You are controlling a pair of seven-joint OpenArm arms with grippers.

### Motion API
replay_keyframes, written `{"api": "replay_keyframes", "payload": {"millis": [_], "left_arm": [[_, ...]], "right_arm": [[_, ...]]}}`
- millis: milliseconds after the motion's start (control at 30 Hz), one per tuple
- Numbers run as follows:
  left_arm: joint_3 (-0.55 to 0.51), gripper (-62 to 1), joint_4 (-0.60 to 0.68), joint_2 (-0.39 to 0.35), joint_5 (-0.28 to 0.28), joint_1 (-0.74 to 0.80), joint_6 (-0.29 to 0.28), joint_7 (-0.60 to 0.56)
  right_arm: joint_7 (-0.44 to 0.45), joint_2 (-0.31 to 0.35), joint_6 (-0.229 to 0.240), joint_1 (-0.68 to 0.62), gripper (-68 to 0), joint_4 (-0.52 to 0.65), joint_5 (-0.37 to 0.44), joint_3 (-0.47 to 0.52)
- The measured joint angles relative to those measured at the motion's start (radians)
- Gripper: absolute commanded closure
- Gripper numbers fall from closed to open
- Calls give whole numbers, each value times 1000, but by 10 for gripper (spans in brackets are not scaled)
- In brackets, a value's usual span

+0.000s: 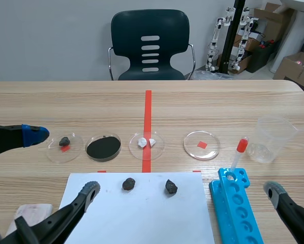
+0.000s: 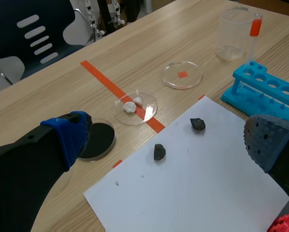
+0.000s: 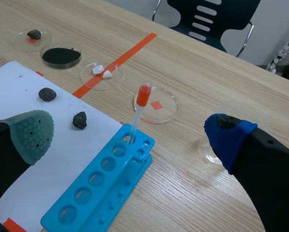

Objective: Return to the home posture

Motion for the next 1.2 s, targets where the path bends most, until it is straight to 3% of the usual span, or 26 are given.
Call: {"api": "replay_keyframes", "payload": {"millis": [333, 1200], "left_arm": [[0, -623, 0, 0, -42, 8, 3, -13], [0, -623, 0, 0, -44, 7, 3, 2]], "right_arm": [[0, 0, 0, 0, -679, 0, 0, 0], [0, 0, 0, 0, -679, 0, 0, 0]]}}
